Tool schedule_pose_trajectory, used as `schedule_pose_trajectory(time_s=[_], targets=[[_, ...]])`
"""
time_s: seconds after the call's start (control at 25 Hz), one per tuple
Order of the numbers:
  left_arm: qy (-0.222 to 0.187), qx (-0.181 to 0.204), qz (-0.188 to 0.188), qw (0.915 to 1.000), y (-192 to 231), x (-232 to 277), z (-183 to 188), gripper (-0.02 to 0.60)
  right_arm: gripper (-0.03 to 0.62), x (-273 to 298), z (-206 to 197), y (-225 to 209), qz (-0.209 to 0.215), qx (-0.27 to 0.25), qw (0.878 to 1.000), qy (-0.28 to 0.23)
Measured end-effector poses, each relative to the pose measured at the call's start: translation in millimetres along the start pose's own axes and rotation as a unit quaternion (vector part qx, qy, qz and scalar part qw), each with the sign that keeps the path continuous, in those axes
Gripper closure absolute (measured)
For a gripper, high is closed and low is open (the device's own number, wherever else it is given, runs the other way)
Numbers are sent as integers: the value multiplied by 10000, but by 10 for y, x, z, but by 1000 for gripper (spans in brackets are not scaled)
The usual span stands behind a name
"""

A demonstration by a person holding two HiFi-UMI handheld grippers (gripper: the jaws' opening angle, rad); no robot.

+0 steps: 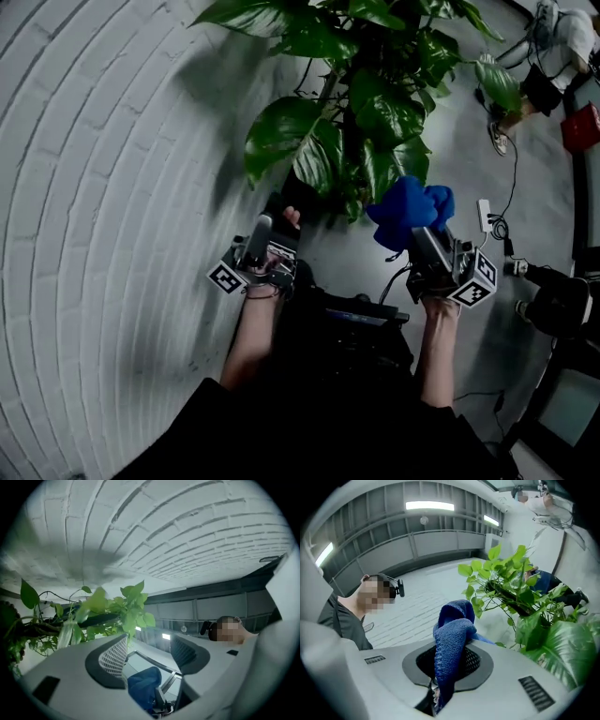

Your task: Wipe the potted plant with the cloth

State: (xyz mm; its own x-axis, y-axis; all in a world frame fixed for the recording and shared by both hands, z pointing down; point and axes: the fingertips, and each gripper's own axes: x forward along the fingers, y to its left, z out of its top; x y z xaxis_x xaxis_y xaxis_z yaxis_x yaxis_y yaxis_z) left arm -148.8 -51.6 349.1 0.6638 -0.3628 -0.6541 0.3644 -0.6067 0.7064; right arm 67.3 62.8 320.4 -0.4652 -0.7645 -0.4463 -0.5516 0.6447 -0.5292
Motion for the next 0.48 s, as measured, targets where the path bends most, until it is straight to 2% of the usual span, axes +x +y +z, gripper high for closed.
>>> schedule_pose_trajectory(time_s=[0.08, 0.16, 0.36, 0.48], targets=[[19, 58, 39, 10000, -37, -23, -230, 291, 545, -254, -1, -54, 23, 197, 9997, -108], [15, 72, 110, 9999, 25, -105, -309, 291, 543, -337, -102, -154, 37, 337, 9993, -142], [11, -76, 35, 10000, 403, -234, 208, 291, 545, 274, -489, -501, -10, 155, 9999, -19], [219, 5, 332, 9992, 381, -475, 292, 291, 545, 389, -858, -552, -6, 392, 9992, -59]])
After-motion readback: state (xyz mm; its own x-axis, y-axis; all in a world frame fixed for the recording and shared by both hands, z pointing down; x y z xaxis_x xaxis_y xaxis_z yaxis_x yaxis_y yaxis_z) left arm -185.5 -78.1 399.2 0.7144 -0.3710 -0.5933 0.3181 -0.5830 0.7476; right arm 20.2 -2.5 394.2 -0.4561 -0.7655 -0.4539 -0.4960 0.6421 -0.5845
